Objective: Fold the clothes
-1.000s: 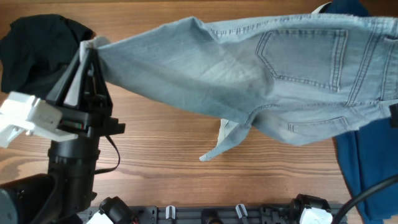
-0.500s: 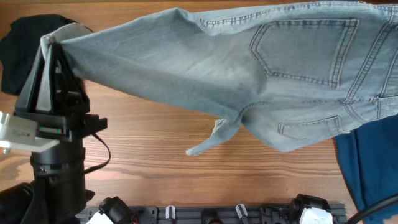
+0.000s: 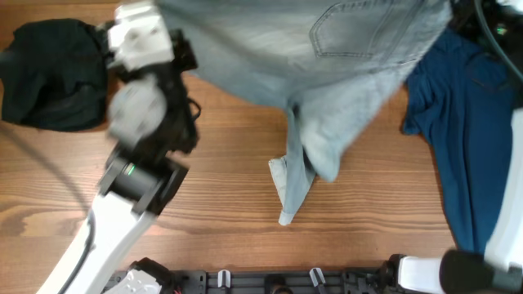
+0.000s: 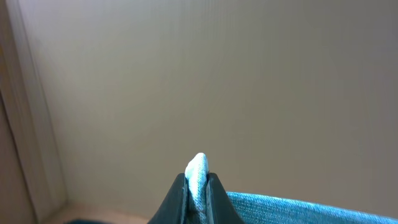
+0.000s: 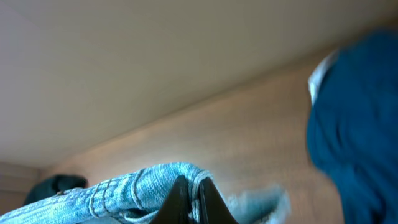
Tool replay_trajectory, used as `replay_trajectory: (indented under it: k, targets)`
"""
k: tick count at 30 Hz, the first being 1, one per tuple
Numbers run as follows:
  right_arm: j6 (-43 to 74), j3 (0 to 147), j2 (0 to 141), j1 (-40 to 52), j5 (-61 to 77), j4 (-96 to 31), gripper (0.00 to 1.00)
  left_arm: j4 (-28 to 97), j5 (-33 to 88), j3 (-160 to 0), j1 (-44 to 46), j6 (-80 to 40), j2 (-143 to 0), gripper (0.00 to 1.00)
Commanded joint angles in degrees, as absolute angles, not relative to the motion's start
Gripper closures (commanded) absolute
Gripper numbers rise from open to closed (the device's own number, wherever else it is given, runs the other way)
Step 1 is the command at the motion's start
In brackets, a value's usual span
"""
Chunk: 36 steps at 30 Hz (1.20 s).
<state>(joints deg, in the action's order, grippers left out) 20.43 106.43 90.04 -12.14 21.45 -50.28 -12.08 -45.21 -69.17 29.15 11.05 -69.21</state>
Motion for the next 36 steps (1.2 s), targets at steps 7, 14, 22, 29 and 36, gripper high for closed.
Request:
replay_trajectory:
  k: [7, 14, 22, 29, 36]
  targets:
    - [21.4, 107.1, 96.2, -12.7, 12.6, -53.5, 0.96, -10.1, -42.8, -70.1, 25.6, -5.1, -87.8, 0.96]
    - [17.8, 107.1, 99.5, -12.7, 12.4, -57.0, 0.96, -8.2, -37.0, -70.1, 24.0, -11.4, -92.4, 0.96]
    - [13.4, 107.1, 112.3, -12.7, 18.0, -58.4, 0.96, -6.1, -30.6, -70.1, 18.9, -14.3, -96.7, 0.96]
    - [10.0, 107.7, 115.7, -12.7, 17.6, -58.3, 0.96, -3.3, -26.4, -70.1, 17.5, -17.4, -97.3, 0.96]
    - [7.5, 107.9, 115.6, -12.7, 16.5, -52.7, 0.96, -4.5, -24.0, -70.1, 17.3, -17.4, -97.3, 0.96]
